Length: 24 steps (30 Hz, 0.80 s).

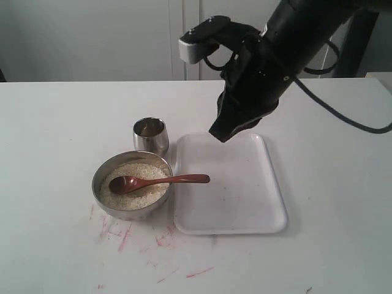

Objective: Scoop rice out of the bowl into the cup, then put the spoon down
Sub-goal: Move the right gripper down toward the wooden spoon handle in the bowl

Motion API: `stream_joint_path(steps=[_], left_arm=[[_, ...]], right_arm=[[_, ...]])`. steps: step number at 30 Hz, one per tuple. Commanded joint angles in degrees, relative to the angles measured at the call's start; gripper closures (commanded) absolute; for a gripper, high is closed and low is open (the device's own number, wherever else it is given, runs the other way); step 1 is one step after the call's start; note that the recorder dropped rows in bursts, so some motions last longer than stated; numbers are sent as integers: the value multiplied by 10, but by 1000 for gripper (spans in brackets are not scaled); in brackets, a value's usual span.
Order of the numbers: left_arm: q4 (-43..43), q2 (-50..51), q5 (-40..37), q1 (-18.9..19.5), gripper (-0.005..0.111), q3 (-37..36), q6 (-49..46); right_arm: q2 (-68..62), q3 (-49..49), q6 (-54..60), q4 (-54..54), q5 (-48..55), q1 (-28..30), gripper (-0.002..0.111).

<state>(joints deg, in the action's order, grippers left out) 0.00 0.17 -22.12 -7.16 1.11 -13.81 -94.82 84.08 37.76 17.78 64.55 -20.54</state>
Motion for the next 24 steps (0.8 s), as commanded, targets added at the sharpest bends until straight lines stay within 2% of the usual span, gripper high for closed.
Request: stream_joint_path(steps=[1,4,7,13,17,24], left_arm=[[0,-2,-24,-4,92,-5,3],[0,-2,-24,-4,92,-5,3],[0,-2,-24,-4,92,-5,3],[0,-2,-24,-4,92,-5,3],[0,-2,-24,-4,92,-5,3],[0,-2,-24,-4,92,-5,3]], right_arm=[[-20,-3,97,25,3,-1,108],[-28,-3,153,40,5,-1,102],[-38,-3,186,48,5,-3,90],[-65,-3,211,45,-9,-25,53],[-82,-2,216,27,-27,-43,50],[-109,-2,189,-76,-50,-70,50]])
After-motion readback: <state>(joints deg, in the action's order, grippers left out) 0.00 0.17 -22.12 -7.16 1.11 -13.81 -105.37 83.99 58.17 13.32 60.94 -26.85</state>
